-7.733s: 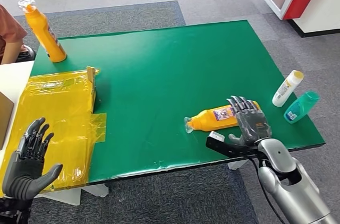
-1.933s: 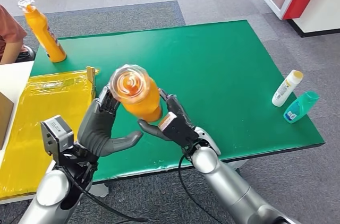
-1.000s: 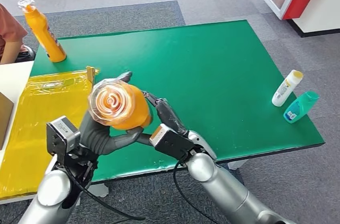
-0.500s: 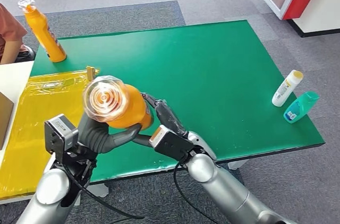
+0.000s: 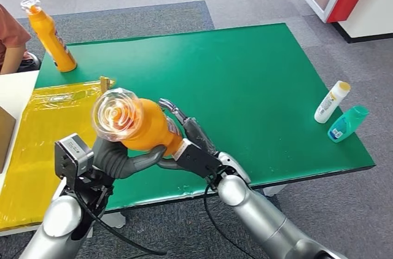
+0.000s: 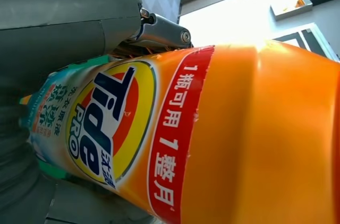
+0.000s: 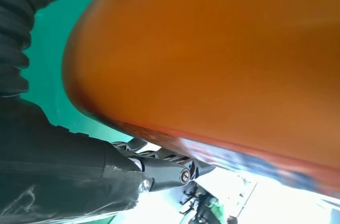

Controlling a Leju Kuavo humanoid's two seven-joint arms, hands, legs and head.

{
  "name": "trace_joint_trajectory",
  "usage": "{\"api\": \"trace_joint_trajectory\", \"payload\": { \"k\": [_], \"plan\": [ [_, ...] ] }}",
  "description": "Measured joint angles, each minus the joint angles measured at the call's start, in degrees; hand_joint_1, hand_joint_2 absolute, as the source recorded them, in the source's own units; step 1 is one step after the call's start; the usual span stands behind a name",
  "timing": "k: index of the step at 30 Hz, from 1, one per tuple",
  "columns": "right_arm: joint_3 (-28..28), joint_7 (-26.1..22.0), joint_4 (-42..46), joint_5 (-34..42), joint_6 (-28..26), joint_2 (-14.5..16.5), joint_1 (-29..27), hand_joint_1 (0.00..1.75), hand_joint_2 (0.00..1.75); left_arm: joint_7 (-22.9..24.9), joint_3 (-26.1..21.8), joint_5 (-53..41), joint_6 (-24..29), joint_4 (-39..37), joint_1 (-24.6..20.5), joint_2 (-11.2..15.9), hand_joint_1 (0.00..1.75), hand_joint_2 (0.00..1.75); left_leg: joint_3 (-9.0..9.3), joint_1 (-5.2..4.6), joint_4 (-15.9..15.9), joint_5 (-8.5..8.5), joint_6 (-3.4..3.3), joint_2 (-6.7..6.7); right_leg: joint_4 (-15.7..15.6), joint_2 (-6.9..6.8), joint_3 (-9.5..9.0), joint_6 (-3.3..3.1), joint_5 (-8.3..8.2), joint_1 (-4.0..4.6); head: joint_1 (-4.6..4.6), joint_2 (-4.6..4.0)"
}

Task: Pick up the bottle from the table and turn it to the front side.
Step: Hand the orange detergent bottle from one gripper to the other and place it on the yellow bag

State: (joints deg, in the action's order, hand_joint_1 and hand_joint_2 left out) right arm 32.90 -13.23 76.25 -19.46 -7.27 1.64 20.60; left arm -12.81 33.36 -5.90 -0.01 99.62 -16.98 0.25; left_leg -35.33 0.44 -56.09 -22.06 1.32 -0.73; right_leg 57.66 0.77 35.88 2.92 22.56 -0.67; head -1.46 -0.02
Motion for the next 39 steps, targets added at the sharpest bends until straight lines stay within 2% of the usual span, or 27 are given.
{"api": "trace_joint_trajectory", "payload": {
  "k": [12, 16, 21, 30, 39],
  "plan": [
    [-2.0, 0.3, -3.3, 0.2, -0.3, 0.0, 0.0, 0.0, 1.75, 0.0, 0.0, -0.3, 0.4, 0.0, 0.0, 0.1, 1.75, 1.75, 0.0, 0.0, 0.0, 0.0, 0.0, 0.0, 0.0, 0.0, 0.0, 0.0, 0.0, 0.0, -0.01, 0.0],
    [-3.7, 1.0, -3.9, 0.0, -1.8, -0.2, -0.1, 0.0, 1.75, 0.6, -1.0, -5.5, 4.7, -0.1, 0.6, 0.7, 1.75, 1.75, 0.0, 0.0, 0.0, 0.0, 0.0, 0.0, 0.0, 0.0, 0.0, 0.0, 0.0, 0.0, -0.01, 0.0],
    [-8.1, 1.3, -4.0, -0.8, -2.7, -1.2, -1.0, 0.0, 1.75, 0.9, -5.4, -11.4, 8.6, -0.9, 2.8, 2.0, 1.75, 1.75, 0.0, 0.0, 0.0, 0.0, 0.0, 0.0, 0.0, 0.0, 0.01, 0.0, 0.0, 0.0, -0.01, 0.0],
    [-14.4, 1.7, -1.7, -2.0, -2.0, -2.0, -2.9, 0.0, 1.75, 4.0, -12.1, -28.7, 16.3, -1.8, 5.7, 3.5, 1.75, 1.75, -0.01, 0.0, 0.0, -0.01, 0.0, 0.0, 0.0, 0.0, 0.03, 0.0, 0.01, 0.0, 0.0, 0.0],
    [-18.2, 2.1, 1.4, -2.1, -0.1, -2.2, -3.8, 0.0, 1.75, 13.6, -17.5, -57.7, 24.6, -5.6, 7.1, 5.5, 1.75, 1.75, -0.01, 0.0, 0.0, 0.0, 0.01, 0.01, 0.0, 0.0, 0.03, -0.01, 0.01, 0.01, -0.01, 0.0]
  ]
}}
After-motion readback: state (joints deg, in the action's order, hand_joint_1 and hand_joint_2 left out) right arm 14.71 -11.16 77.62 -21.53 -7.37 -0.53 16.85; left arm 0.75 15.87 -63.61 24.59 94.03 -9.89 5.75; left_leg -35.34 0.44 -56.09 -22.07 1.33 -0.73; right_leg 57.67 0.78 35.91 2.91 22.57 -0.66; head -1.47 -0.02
